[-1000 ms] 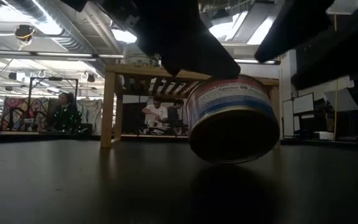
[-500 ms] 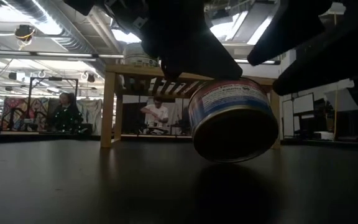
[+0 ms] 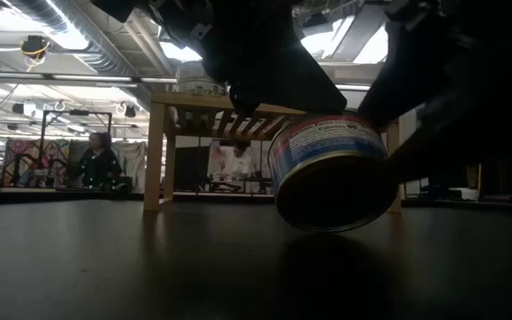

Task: Stack canned seafood by type on shelf
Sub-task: Put the blue tuna can on the shelf

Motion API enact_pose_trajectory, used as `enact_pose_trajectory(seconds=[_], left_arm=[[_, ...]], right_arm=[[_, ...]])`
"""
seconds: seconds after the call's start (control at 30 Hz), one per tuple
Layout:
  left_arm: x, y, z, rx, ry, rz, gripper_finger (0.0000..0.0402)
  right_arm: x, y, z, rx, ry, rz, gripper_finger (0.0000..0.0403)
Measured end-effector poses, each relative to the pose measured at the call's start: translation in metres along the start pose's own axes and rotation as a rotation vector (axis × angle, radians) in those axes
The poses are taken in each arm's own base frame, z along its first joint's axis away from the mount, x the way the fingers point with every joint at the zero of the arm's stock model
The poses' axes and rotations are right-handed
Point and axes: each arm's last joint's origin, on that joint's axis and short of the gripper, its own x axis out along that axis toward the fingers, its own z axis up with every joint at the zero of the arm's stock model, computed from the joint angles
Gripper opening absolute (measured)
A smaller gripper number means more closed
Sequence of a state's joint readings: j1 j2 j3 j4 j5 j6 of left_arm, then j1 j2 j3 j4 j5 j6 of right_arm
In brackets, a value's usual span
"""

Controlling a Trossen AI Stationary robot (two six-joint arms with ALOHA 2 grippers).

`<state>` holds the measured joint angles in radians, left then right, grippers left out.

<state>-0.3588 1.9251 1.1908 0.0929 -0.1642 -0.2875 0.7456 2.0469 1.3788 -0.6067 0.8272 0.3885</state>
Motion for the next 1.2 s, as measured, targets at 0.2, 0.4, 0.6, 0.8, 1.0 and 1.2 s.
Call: enact_pose_trajectory(seconds=[0.2,0.4,0.6,0.8,1.0,1.2], left_arm=[[0.0,0.0,0.0,-0.006,-0.001,-0.001,0.0001],[0.0,0.0,0.0,-0.035,-0.001,0.0,0.0001],[0.0,0.0,0.001,-0.048,-0.004,0.003,0.0001],[-0.001,0.0,0.001,-0.047,-0.006,0.004,0.0001],[-0.001,0.0,0.002,-0.022,-0.01,0.005,0.0001],[-0.001,0.0,0.002,0.037,-0.009,0.004,0.0002]], right_arm=[[0.004,0.001,-0.002,-0.011,-0.008,-0.048,0.0286],[0.012,-0.006,0.0,0.007,0.009,-0.062,0.0286],[0.022,-0.012,0.001,0.022,0.032,-0.066,0.0281],[0.022,-0.012,0.002,0.024,0.038,-0.042,0.0224],[0.022,-0.011,0.002,0.027,0.039,-0.025,0.0173],[0.021,-0.011,0.002,0.028,0.04,-0.025,0.0188]])
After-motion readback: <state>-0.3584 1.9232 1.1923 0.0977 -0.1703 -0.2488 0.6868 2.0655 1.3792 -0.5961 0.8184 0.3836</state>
